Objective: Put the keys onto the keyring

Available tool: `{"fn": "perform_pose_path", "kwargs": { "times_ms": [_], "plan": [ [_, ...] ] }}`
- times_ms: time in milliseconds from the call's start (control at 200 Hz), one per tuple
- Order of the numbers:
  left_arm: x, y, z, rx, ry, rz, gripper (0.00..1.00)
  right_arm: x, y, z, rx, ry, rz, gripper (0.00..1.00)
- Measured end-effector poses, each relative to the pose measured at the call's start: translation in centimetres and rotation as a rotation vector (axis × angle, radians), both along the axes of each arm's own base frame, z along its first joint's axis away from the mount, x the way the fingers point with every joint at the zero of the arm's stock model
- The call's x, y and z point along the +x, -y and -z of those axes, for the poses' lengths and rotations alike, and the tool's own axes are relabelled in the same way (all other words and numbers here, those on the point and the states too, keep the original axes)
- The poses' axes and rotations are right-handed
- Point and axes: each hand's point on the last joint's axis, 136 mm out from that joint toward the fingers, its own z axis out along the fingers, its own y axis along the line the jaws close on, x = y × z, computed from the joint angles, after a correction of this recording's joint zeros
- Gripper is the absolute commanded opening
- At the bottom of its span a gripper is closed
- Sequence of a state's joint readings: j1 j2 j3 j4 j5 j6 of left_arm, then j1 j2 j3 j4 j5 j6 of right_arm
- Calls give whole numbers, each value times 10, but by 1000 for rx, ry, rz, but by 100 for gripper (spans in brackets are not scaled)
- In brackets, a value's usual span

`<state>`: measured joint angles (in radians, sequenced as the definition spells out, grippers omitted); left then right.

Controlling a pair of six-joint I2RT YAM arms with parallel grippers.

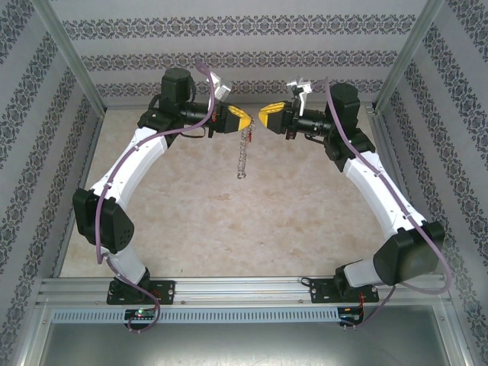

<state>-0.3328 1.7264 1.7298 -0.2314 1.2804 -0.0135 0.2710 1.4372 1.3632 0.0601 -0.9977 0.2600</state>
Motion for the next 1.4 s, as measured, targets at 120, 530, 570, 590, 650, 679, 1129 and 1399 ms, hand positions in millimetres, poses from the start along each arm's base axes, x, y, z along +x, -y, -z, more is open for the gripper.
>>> {"fn": "perform_pose_path", "kwargs": {
  "times_ms": [120,530,570,590,650,679,1129,1399],
  "plan": [
    [-1,0,-2,-6,2,-2,0,0,-1,3,-3,-11,-8,18],
    [-10,-3,-22,-34,53,-5,0,-21,-13,27,-24,-55,-61,19],
    [-10,-3,-23,-36,57,-5,0,-24,-14,26,-24,-48,-67,20],
    [-10,-3,-23,-36,58,-5,0,-25,-14,26,-24,-46,-68,20],
    [-10,-3,-23,-37,59,-5,0,-28,-15,23,-22,-37,-74,20],
    [-10,-3,-23,-37,59,-5,0,-30,-17,21,-21,-33,-79,20],
    [-9,-3,-24,-39,56,-6,0,-40,-29,19,-24,-20,-108,26],
    [-9,-3,-23,-38,54,-7,0,-33,-26,21,-37,-4,-69,8]
  ]
}}
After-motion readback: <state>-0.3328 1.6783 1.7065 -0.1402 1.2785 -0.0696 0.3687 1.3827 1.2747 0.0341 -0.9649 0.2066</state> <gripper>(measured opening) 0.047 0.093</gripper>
